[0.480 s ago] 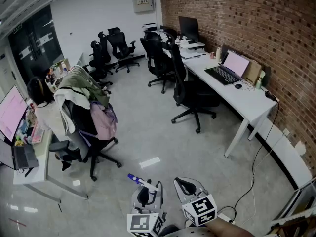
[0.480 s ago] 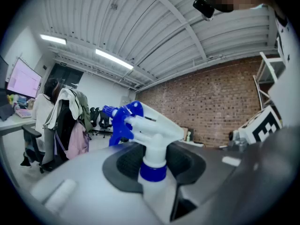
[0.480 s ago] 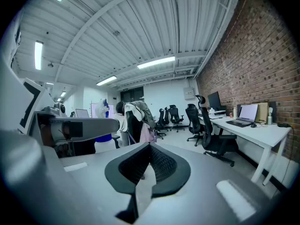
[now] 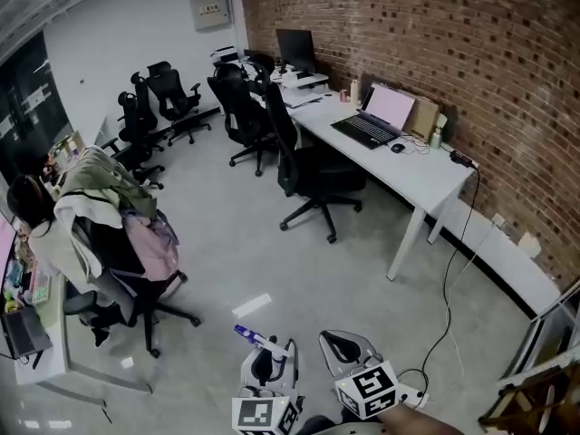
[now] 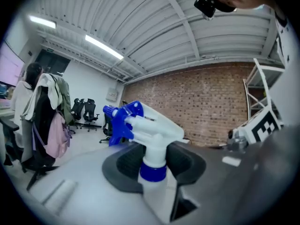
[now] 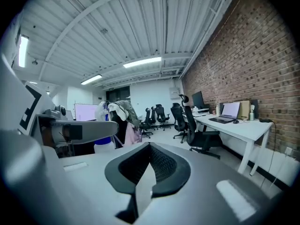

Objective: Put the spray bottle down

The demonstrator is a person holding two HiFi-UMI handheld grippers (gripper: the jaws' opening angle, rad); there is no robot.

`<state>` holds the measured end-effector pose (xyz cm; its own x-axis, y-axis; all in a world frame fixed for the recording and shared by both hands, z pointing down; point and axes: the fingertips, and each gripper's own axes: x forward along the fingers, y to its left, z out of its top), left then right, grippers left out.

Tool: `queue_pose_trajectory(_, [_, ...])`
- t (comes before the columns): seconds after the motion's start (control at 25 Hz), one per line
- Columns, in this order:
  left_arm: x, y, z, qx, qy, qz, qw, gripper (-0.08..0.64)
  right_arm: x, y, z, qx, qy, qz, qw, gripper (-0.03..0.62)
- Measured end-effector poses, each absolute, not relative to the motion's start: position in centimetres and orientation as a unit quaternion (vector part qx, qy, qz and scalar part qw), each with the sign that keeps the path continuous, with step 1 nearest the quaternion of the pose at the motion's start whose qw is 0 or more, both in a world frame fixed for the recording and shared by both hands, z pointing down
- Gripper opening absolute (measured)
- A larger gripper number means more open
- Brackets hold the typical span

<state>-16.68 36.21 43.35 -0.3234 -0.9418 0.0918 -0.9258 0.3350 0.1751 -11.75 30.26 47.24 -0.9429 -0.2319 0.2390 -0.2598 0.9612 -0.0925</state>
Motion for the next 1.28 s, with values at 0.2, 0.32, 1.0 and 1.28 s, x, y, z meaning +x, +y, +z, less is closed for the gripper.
queue_pose_trajectory(0.2, [-16.4, 29.2, 43.3, 0.604, -0.791, -0.04, 0.087, 0.132, -11.6, 23.2, 47.6, 0.154, -0.98, 0.068, 0.108, -0.002])
queue_pose_trajectory(0.32, [-15.9, 23.8, 43.0, 0.621, -0.779, -0.038, 0.079, 0.132, -11.5, 17.8, 47.5, 0.162, -0.979, 0.058, 0.109, -0.002])
queue_pose_trajectory(1.0, [-10.2, -4.7, 42.9, 0.706, -0.705, -0.041, 0.061, 0.132, -4.6, -8.8, 46.5, 0.277, -0.955, 0.047, 0.093, -0.002])
queue_pose_trajectory(1.28, [-9.3, -14.7, 43.3, 0.742, -0.667, -0.027, 0.061, 0.132, -2.2, -18.0, 46.5, 0.349, -0.932, 0.051, 0.086, -0.002])
